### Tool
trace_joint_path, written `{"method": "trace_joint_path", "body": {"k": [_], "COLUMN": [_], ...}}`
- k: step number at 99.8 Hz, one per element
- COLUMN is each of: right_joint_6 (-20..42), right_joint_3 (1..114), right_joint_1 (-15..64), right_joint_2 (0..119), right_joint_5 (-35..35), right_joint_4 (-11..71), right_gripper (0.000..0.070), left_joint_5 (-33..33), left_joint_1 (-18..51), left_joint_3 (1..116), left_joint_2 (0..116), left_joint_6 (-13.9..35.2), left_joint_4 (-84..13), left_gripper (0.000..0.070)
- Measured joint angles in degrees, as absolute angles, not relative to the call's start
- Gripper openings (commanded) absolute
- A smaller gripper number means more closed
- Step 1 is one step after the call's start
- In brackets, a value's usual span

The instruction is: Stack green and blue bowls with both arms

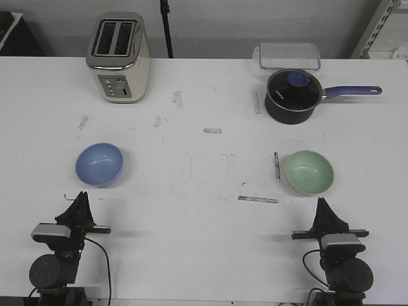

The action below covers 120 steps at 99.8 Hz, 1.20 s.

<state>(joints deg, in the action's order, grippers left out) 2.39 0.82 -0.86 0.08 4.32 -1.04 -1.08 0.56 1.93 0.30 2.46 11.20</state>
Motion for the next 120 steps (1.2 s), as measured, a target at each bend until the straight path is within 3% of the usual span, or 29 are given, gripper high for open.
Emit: {"method": "trace_joint_path", "body": {"k": [58, 78, 120], "right_joint_6": [2.90, 2.81, 1.28], "right_joint_3": [0.89, 5.43, 19.77], "right_joint_1": [-0.86, -0.86, -0.86], "right_joint_2": [0.08, 1.10, 18.98], "right_joint_5": [2.98, 2.96, 3.01], "right_joint_4": [-2.28, 2.50, 8.43], "right_gripper": [0.0007, 0.0007, 0.0007], "left_joint_5": [-1.06, -1.08, -1.08], "left_joint_1": [0.56, 0.56, 0.56], "left_joint_3": [1.93, 1.93, 1.93], "left_joint_2": [0.30, 0.30, 0.30], "left_joint_6": [2.46, 2.46, 2.46], "left_joint_4": [11.20, 11.20, 11.20], "left_gripper": [0.0002, 0.0002, 0.0002]}}
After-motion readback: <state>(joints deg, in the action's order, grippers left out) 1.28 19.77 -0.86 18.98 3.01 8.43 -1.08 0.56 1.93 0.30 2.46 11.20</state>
